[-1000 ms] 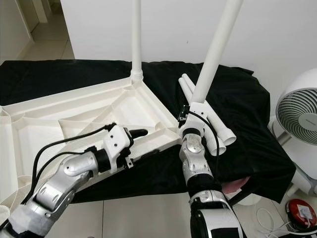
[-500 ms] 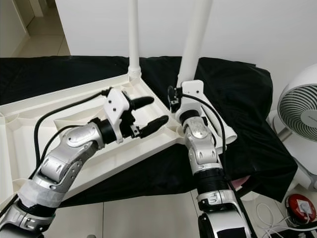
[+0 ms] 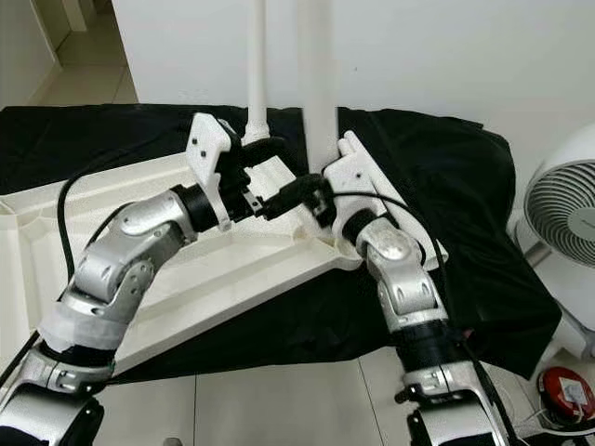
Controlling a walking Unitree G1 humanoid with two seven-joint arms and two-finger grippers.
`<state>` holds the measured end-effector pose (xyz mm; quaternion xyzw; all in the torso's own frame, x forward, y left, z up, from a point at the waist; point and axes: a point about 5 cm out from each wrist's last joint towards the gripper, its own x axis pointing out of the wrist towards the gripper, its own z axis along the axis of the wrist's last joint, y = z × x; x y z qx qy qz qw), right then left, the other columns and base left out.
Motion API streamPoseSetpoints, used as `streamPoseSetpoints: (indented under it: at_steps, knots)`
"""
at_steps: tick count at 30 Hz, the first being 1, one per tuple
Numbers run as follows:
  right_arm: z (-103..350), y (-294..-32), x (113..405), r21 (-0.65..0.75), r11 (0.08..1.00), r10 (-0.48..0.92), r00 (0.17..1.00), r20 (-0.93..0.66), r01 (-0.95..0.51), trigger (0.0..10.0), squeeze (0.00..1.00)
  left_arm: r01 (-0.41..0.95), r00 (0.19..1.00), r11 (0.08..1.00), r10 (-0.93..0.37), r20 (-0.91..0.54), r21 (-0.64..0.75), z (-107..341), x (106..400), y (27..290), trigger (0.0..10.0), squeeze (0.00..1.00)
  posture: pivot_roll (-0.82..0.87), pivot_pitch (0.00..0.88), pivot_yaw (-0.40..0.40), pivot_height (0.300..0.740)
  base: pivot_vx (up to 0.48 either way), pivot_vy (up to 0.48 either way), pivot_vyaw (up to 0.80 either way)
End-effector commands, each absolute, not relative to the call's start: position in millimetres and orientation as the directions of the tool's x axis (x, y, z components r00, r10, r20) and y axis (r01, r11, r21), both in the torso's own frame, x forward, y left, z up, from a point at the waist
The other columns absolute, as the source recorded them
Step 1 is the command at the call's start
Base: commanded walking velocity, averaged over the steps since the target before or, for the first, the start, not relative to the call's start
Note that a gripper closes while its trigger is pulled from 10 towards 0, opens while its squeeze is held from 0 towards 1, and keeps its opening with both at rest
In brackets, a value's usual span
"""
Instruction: Building children table
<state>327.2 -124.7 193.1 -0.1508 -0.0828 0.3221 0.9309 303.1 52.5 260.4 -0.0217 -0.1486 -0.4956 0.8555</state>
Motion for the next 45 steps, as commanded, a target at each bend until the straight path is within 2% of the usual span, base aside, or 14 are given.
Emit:
streamPoseSetpoints:
  at_steps: [1, 16, 17, 18, 19, 20, 33, 39, 40, 41, 42, 44, 45]
  knots:
    - [197, -121, 323, -0.352, 0.708, 0.669, 0.742, 0.056, -0.612, 10.0, 0.00, 0.842, 0.494, 0.534, -0.820, 0.287, 0.078, 266, 306, 53, 10.0, 0.00, -0.04, 0.000, -0.042, 0.740, 0.000, 0.000, 0.00]
    - [183, -127, 319, -0.378, 0.639, 0.709, 0.704, -0.051, -0.670, 10.0, 0.00, 0.897, 0.425, 0.441, -0.843, 0.330, -0.029, 278, 303, 53, 10.0, 0.00, -0.04, 0.000, -0.033, 0.740, 0.000, 0.000, 0.00]
    - [182, -128, 319, -0.381, 0.634, 0.710, 0.702, -0.058, -0.673, 10.0, 0.00, 0.899, 0.422, 0.436, -0.845, 0.330, -0.034, 279, 302, 53, 9.4, 0.00, -0.04, 0.000, -0.031, 0.740, 0.000, 0.000, 0.00]
    - [182, -128, 319, -0.381, 0.634, 0.710, 0.702, -0.058, -0.673, 10.0, 0.00, 0.899, 0.422, 0.436, -0.845, 0.330, -0.034, 279, 302, 53, 9.4, 0.00, -0.04, 0.000, -0.031, 0.740, 0.000, 0.000, 0.00]
    - [182, -128, 318, -0.384, 0.627, 0.714, 0.697, -0.066, -0.678, 10.0, 0.00, 0.904, 0.414, 0.425, -0.847, 0.333, -0.044, 280, 302, 53, 6.7, 0.00, -0.04, 0.000, -0.030, 0.740, 0.000, 0.000, 0.00]
    - [181, -129, 318, -0.385, 0.624, 0.715, 0.696, -0.069, -0.680, 10.0, 0.00, 0.908, 0.407, 0.417, -0.849, 0.336, -0.047, 281, 301, 53, 0.0, 0.00, -0.04, 0.000, -0.029, 0.740, 0.000, 0.000, 0.00]
    - [181, -128, 318, -0.381, 0.621, 0.717, 0.692, -0.077, -0.685, 10.0, 0.00, 0.905, 0.411, 0.424, -0.848, 0.336, -0.038, 284, 302, 49, 0.0, 0.00, -0.05, 0.000, -0.027, 0.740, 0.000, 0.000, 0.00]
    - [183, -124, 320, -0.337, 0.657, 0.702, 0.710, -0.054, -0.674, 10.0, 0.00, 0.867, 0.461, 0.497, -0.818, 0.343, 0.019, 290, 306, 48, 0.0, 0.00, -0.05, 0.000, -0.028, 0.740, 0.000, 0.000, 0.00]
    - [184, -123, 321, -0.331, 0.671, 0.693, 0.720, -0.040, -0.664, 10.0, 0.00, 0.854, 0.479, 0.519, -0.807, 0.345, 0.028, 292, 308, 47, 9.8, 0.00, -0.05, 0.000, -0.028, 0.740, 0.000, 0.000, 0.00]
    - [184, -123, 321, -0.331, 0.671, 0.693, 0.720, -0.040, -0.664, 10.0, 0.00, 0.854, 0.479, 0.519, -0.807, 0.345, 0.028, 292, 308, 47, 9.8, 0.00, -0.05, 0.000, -0.028, 0.740, 0.000, 0.000, 0.00]
    - [186, -122, 324, -0.332, 0.695, 0.672, 0.741, -0.018, -0.638, 10.0, 0.69, 0.837, 0.503, 0.547, -0.789, 0.351, 0.029, 296, 310, 47, 10.0, 0.00, -0.05, 0.000, -0.028, 0.740, 0.000, 0.000, 0.00]
    - [186, -122, 324, -0.332, 0.695, 0.672, 0.741, -0.018, -0.638, 10.0, 0.69, 0.837, 0.503, 0.547, -0.789, 0.351, 0.029, 296, 310, 47, 10.0, 0.00, -0.05, 0.000, -0.028, 0.740, 0.000, 0.000, 0.00]
    - [187, -120, 327, -0.315, 0.720, 0.653, 0.758, 0.005, -0.618, 10.0, 1.00, 0.808, 0.546, 0.589, -0.761, 0.349, 0.019, 298, 315, 47, 10.0, 0.00, -0.05, 0.000, -0.028, 0.740, 0.000, 0.000, 0.00]
